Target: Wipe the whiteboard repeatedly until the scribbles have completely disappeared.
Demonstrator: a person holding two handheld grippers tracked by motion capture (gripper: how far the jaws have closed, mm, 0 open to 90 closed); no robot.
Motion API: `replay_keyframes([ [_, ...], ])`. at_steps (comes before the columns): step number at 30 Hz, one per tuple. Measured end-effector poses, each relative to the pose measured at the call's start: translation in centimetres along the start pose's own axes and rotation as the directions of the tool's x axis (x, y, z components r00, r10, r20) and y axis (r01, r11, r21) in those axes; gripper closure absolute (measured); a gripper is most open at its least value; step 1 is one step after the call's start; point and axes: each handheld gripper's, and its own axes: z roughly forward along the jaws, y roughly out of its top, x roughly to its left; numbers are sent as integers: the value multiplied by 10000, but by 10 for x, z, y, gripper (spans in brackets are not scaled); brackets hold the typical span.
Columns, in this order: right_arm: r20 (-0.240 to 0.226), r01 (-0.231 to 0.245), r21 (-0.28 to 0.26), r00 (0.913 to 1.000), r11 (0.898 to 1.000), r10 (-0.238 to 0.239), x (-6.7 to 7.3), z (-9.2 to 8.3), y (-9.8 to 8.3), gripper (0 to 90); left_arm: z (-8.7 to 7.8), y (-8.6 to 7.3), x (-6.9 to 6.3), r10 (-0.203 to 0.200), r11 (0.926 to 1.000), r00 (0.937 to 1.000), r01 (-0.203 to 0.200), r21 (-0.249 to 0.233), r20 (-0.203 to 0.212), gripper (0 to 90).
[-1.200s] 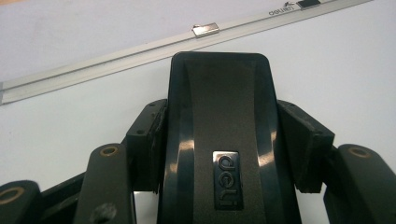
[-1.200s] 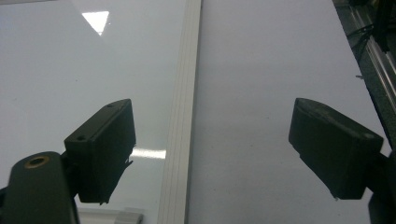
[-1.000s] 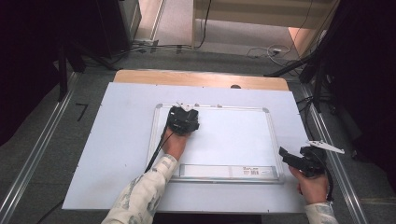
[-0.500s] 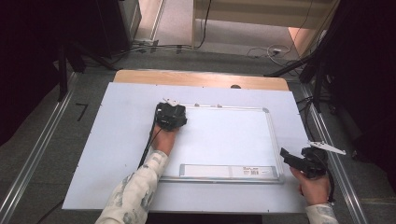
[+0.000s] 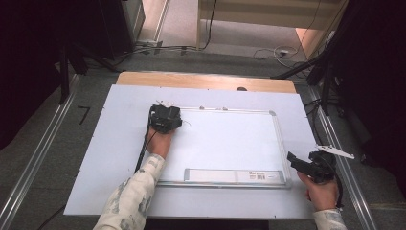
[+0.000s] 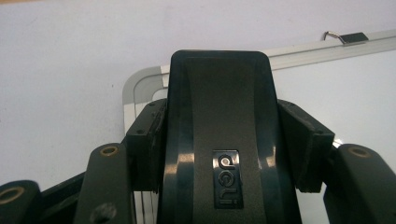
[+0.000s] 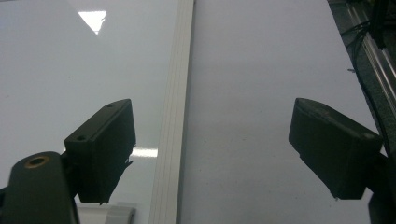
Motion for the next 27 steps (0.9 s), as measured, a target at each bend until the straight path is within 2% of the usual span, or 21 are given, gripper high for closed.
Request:
replay_keyframes([
  [7,-49,89,40,9999,10000,-89,4,2,1,135,-6,-6,-18,367,9993,9986,-368,4,389,410],
  [13,-79,145,75,9999,9999,-144,6,4,3,135,-6,-7,-49,847,9964,9921,-845,-65,930,410],
  [17,-123,131,35,9998,9999,-131,5,3,3,135,-2,-4,-63,944,9955,9892,-944,-55,1119,409],
  [22,-131,84,25,9999,10000,-83,3,3,3,135,4,2,-71,987,9951,9878,-990,-34,1203,409],
  [27,-136,80,26,9999,10000,-79,3,3,3,135,12,10,-71,943,9955,9883,-939,-85,1198,408],
])
